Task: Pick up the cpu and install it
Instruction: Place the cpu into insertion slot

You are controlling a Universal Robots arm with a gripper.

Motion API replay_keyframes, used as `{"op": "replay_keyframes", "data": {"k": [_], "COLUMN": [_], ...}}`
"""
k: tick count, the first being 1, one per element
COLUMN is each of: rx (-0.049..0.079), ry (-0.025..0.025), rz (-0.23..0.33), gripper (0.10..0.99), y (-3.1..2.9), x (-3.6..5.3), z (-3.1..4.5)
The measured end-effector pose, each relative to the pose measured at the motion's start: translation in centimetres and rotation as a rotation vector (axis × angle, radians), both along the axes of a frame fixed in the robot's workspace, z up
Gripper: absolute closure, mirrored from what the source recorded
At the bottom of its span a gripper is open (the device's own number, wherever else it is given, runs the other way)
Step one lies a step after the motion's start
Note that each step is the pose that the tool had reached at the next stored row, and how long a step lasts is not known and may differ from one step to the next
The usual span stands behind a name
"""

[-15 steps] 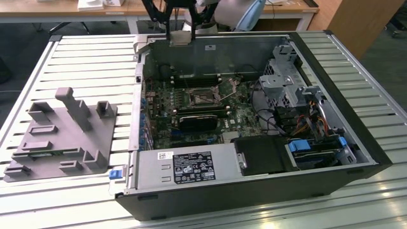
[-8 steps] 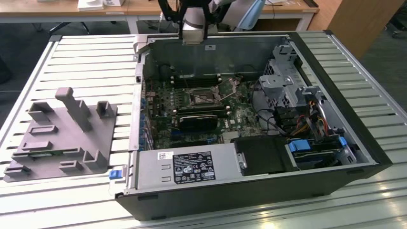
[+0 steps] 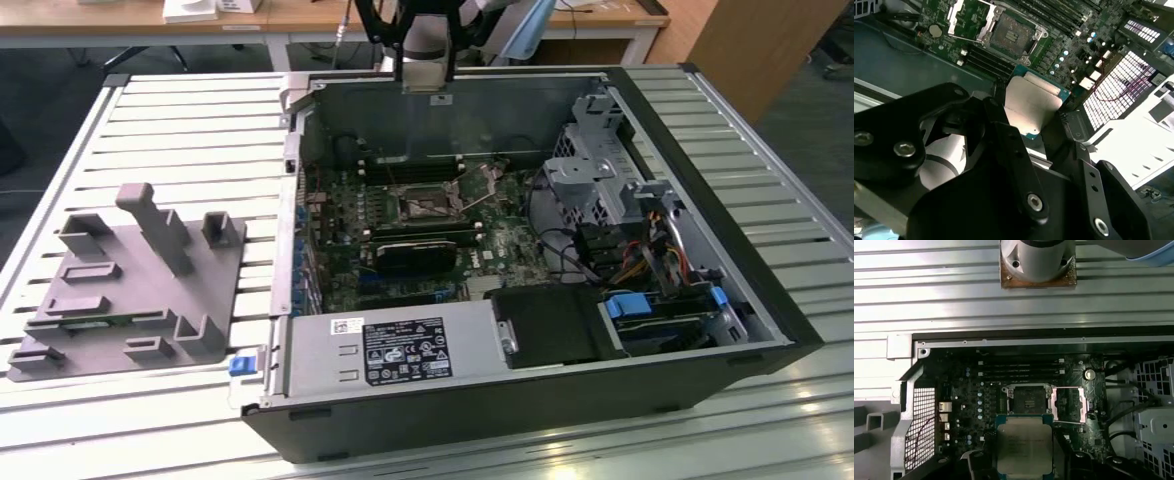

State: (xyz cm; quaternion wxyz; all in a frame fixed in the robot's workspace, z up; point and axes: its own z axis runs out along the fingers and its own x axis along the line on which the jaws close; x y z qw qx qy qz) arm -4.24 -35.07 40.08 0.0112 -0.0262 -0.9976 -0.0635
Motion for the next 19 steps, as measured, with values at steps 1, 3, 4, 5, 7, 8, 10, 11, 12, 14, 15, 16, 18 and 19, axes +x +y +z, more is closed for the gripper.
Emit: {"op": "replay_keyframes", "data": {"k": [1, 3, 4, 5, 7, 8, 10, 11, 12, 14, 15, 16, 18, 19], "rx": [0.000, -0.001, -0.001, -0.001, -0.001, -0.001, -0.001, -0.001, -0.001, -0.001, -0.001, -0.001, -0.001, -0.001], "ry": [-0.0001, -0.0002, 0.0000, 0.0000, 0.0000, -0.0001, 0.0000, 0.0000, -0.0001, 0.0000, 0.0000, 0.0000, 0.0000, 0.0000], "rz": [0.000, -0.002, -0.009, -0.020, -0.054, -0.072, -0.108, -0.128, -0.146, -0.178, -0.194, -0.211, -0.247, -0.265], "gripper": [0.549, 0.549, 0.549, 0.549, 0.549, 0.549, 0.549, 0.549, 0.549, 0.549, 0.549, 0.549, 0.549, 0.549], "y": [0.00, 0.01, 0.01, 0.01, 0.01, 0.01, 0.01, 0.01, 0.01, 0.01, 0.01, 0.01, 0.01, 0.01], "x": [0.02, 0.06, 0.06, 0.06, 0.06, 0.06, 0.06, 0.06, 0.06, 0.06, 0.06, 0.06, 0.06, 0.06], "z": [0.00, -0.01, -0.02, -0.02, -0.06, -0.07, -0.09, -0.11, -0.12, -0.14, -0.15, -0.17, -0.22, -0.24]}}
